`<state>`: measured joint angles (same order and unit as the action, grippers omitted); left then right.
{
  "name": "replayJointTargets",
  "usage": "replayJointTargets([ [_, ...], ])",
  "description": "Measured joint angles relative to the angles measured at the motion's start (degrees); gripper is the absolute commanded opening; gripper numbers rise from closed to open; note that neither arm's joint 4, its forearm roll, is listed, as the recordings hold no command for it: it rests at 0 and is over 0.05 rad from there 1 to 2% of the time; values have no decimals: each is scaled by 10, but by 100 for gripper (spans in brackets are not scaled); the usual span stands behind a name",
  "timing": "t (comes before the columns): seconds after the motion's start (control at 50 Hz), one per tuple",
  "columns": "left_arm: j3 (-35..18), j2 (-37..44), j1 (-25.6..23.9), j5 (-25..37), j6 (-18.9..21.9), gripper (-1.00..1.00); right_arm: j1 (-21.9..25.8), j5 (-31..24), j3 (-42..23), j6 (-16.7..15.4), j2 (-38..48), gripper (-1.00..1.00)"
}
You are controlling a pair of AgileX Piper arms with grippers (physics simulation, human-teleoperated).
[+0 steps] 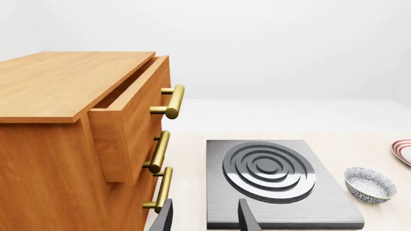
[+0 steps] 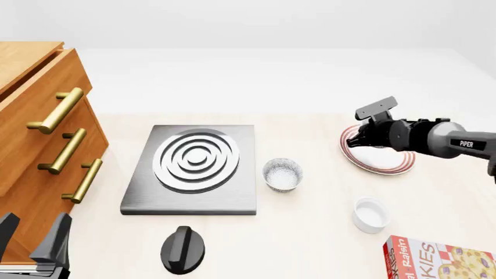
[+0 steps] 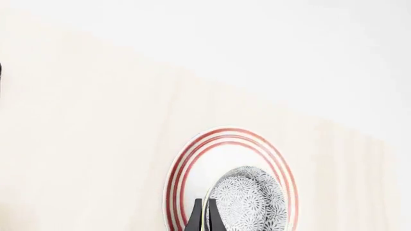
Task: Pick the akita bowl next to the plate and place it on the plate.
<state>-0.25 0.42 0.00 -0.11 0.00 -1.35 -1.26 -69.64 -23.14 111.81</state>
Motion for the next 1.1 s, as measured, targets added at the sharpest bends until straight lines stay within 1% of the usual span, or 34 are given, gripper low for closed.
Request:
replayJointTargets([
  [0.72, 0, 0, 0, 0, 0, 100, -3, 21, 2, 14, 48, -100],
  [0.74, 0, 0, 0, 0, 0, 100, -4, 21, 1, 14, 48, 100],
  [0.94, 0, 0, 0, 0, 0, 100, -8, 19, -3, 14, 41, 100],
  [1.1, 0, 0, 0, 0, 0, 100, -8, 6, -1, 11, 8, 100],
])
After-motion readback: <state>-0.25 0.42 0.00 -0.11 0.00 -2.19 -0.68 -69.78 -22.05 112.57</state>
